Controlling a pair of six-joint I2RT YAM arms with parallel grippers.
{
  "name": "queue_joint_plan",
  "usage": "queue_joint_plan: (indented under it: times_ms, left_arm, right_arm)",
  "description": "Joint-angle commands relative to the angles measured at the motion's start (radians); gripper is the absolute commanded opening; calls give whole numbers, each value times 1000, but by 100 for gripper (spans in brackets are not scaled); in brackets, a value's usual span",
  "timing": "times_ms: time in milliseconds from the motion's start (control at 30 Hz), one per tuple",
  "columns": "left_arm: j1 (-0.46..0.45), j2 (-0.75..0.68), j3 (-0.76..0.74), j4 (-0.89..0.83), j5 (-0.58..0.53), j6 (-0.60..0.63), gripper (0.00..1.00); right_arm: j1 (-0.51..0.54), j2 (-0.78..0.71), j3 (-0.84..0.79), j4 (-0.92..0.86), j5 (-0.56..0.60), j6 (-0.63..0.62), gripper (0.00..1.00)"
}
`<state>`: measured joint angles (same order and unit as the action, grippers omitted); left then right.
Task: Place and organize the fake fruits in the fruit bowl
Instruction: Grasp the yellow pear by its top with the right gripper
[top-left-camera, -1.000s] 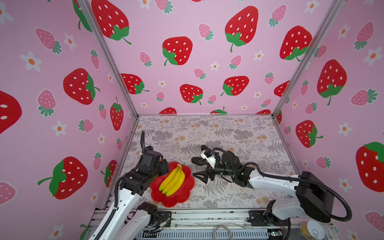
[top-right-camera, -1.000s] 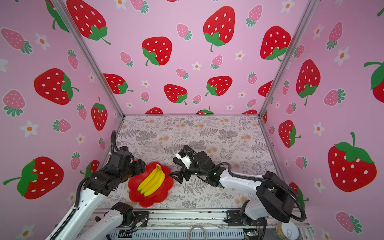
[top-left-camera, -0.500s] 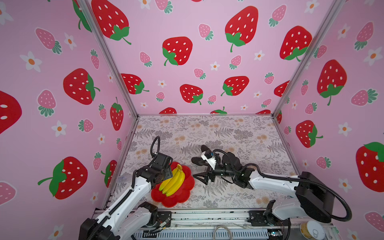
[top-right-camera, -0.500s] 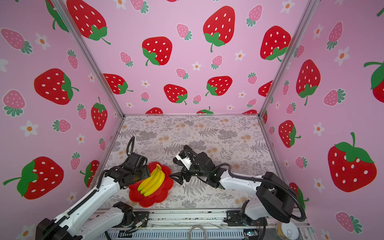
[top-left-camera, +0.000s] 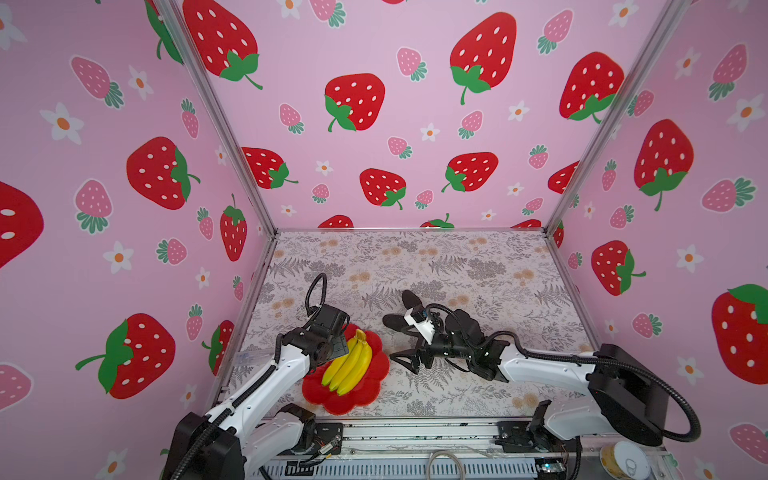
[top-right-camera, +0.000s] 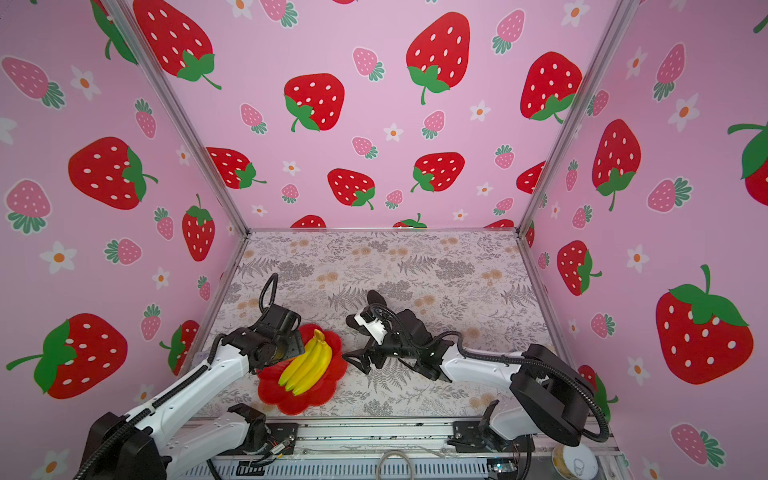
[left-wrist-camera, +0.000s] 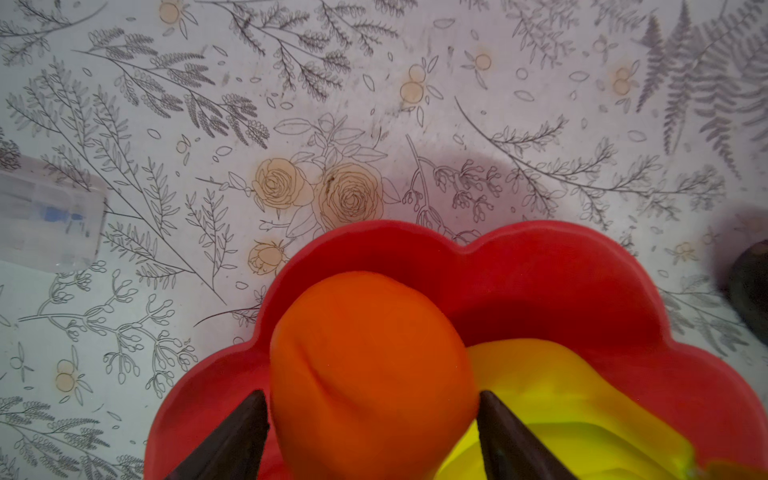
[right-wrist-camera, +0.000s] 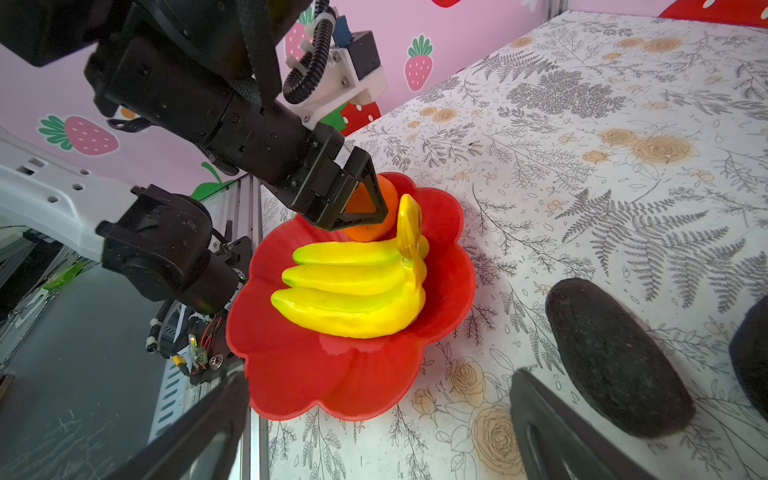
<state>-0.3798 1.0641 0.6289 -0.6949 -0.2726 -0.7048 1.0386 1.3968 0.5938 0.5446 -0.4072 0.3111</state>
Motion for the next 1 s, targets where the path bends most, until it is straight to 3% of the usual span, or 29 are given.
queue_joint_plan:
  times_ms: [0, 100, 167, 233, 333, 467, 600, 767, 967]
  left_arm:
    - [-1, -9, 7, -6, -27, -19, 86]
    - [-5, -54, 22, -11, -11, -6, 92]
    - [-13, -95, 49, -42, -18, 5, 94]
    - [-18, -134, 85, -69, -24, 29, 95]
    - [-50, -202, 129, -38, 35, 122, 97]
    - [-197, -273, 142, 128, 146, 283, 99]
    - [-444, -271, 147, 310, 257, 463, 99]
    - [-709, -66, 270, 312, 261, 656, 99]
    - [-749, 57, 248, 468, 335, 675, 99]
  right_arm:
    - [4, -27, -14, 9, 10, -12, 99]
    - [1, -44, -13, -16, 39, -9, 99]
    - [-19, -86, -31, -39, 119, 53, 99]
    - [-64, -145, -68, -80, 235, 160, 99]
    - [-128, -271, -123, -279, 470, 306, 99]
    - [-160, -471, -171, -543, 675, 422, 99]
    - [-176, -517, -167, -742, 731, 515, 100]
    - [-164, -513, -191, -842, 747, 605, 100]
    - [-151, -513, -206, -927, 797, 647, 100]
